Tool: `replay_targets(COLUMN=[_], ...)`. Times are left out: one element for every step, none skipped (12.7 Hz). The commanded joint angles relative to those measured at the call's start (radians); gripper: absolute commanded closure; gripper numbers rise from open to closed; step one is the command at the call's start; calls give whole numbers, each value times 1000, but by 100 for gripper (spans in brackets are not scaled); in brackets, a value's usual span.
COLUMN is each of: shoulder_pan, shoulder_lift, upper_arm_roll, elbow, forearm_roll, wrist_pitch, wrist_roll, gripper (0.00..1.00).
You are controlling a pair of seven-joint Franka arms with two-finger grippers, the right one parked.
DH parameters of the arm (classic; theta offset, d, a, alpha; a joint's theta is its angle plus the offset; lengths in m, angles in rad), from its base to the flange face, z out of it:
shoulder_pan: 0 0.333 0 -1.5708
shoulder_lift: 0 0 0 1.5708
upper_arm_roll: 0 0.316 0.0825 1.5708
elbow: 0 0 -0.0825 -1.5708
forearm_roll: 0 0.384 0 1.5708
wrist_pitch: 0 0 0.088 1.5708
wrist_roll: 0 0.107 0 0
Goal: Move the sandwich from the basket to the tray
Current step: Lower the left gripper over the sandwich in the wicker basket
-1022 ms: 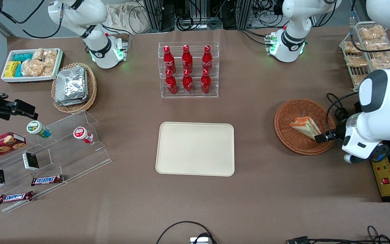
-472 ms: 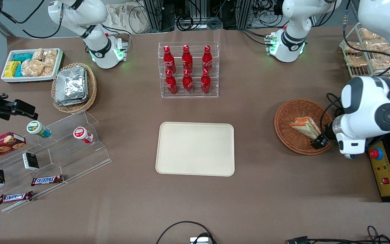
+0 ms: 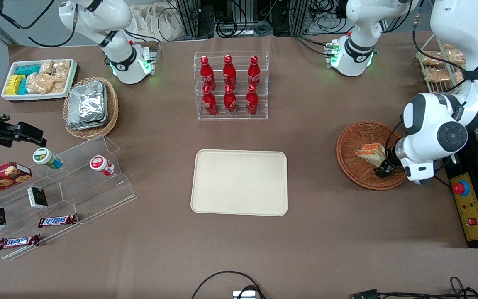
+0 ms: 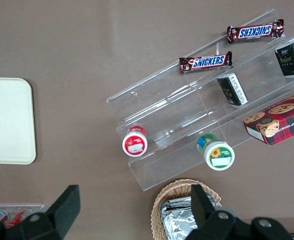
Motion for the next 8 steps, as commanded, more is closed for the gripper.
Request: replay_targets(shoulder_pan=[2, 2, 2, 3, 2, 3, 3, 3], shoulder_lift=[-27, -27, -27, -26, -24, -15, -12, -9], upper_arm_roll=[1, 1, 1, 1, 1, 1, 3, 3], elbow=[-51, -59, -66, -79, -89, -93, -94, -94], forearm_roll=[-10, -10, -10, -10, -11, -10, -10, -10], wrist_pitch=[24, 24, 25, 28, 33, 31, 31, 31], wrist_roll=[-26, -26, -26, -26, -26, -24, -24, -24], gripper=[0, 0, 0, 0, 0, 0, 0, 0])
